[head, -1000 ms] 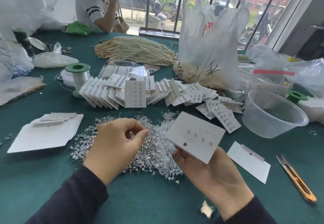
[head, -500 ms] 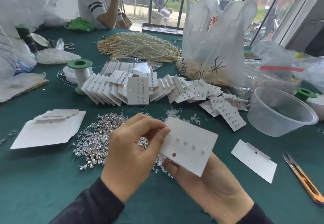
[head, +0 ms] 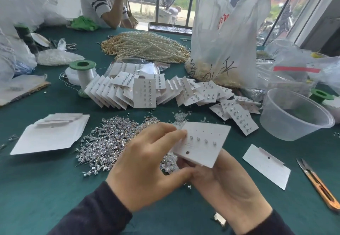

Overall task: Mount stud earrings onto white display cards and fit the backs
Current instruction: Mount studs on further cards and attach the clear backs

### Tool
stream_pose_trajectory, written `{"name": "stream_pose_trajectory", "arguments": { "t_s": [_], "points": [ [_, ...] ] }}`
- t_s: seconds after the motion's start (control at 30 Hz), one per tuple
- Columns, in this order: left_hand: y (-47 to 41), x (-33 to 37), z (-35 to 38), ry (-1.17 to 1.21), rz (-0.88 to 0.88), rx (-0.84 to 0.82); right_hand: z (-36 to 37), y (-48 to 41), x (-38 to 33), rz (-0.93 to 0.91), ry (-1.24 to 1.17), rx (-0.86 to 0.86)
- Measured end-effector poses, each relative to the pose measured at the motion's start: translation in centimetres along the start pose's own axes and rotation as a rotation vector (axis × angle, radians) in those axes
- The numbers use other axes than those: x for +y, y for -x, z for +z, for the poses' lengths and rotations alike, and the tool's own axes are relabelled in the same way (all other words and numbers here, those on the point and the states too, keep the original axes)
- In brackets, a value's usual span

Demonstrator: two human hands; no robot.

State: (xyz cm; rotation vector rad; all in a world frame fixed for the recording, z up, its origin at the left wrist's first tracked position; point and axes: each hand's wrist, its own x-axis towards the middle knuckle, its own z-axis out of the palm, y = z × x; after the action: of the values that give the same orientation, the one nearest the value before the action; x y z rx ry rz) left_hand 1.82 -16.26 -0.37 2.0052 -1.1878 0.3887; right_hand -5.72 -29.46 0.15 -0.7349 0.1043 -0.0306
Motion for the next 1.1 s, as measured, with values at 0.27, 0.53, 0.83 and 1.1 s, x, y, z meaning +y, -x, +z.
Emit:
{"name": "stream_pose_trajectory", "arguments": {
  "t_s": [0.27, 0.53, 0.83, 1.1],
  "points": [
    [-0.2, 0.0, 0.0, 0.108, -0.017, 0.160, -0.1, -0.1, 0.9, -0.164, 0.333, 0.073],
    [-0.5, -0.7, 0.4, 0.830, -0.860, 0.293, -2.6, -0.8, 0.5, -0.396, 1.741, 0.391],
    [-0.8, -1.2, -0.2, 1.021, -1.086, 0.262, -3.4, -2.1, 0.9, -0.356, 1.826, 0.439],
    [-0.5, -1.1, 0.1, 1.006, -1.114, 0.179, -3.6, -1.6, -0.1, -0.300, 1.882, 0.368]
  ]
}}
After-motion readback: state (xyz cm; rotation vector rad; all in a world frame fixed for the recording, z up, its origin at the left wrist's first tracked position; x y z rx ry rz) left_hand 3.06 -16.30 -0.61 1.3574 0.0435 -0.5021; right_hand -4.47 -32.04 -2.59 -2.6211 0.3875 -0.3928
